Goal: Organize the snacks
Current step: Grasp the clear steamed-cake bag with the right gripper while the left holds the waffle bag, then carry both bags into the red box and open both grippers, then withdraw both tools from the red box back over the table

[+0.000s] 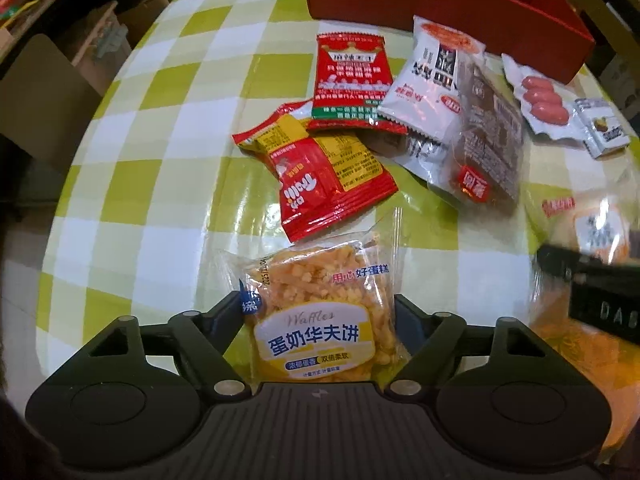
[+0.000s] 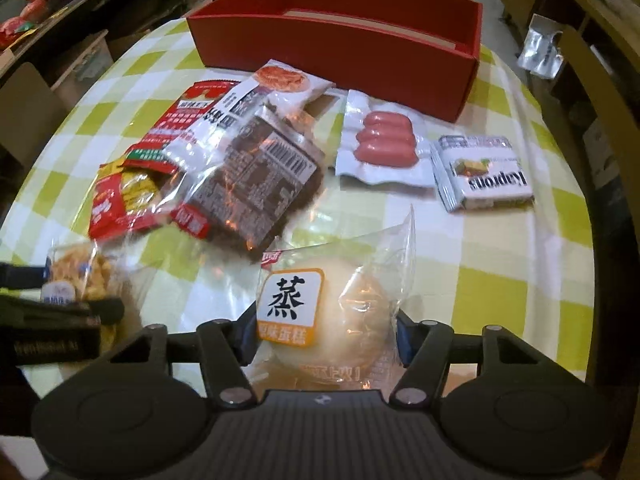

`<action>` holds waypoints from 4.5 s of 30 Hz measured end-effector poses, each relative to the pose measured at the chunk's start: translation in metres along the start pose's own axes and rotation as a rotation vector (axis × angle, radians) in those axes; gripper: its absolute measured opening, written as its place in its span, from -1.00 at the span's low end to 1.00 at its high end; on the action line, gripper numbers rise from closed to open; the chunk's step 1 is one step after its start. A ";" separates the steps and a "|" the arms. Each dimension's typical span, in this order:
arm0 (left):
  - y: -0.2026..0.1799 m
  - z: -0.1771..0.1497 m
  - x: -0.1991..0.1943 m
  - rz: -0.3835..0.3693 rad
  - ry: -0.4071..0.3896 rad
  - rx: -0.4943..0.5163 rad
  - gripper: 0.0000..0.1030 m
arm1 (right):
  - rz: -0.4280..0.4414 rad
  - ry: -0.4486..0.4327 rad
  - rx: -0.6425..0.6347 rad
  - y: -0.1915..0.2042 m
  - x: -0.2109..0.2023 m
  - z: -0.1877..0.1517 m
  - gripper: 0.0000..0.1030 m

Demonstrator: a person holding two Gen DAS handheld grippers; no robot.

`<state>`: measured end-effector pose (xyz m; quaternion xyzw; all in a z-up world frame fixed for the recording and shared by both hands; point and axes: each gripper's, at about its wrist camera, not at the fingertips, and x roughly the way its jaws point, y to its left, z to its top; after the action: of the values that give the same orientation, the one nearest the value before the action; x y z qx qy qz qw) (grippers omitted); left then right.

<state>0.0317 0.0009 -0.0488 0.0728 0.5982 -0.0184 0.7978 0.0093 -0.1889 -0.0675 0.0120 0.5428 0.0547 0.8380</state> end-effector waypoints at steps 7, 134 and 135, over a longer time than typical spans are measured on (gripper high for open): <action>-0.010 0.001 -0.024 -0.021 -0.070 0.025 0.59 | -0.012 -0.072 0.046 -0.006 -0.034 -0.008 0.35; -0.019 0.135 -0.013 0.001 -0.164 0.034 0.79 | -0.059 -0.167 0.073 -0.015 -0.008 0.108 0.48; -0.018 0.132 -0.013 -0.002 -0.158 0.035 0.79 | -0.051 -0.158 0.075 -0.014 -0.008 0.105 0.48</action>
<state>0.1516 -0.0356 -0.0020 0.0846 0.5328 -0.0353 0.8412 0.1032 -0.1997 -0.0186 0.0339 0.4767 0.0117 0.8783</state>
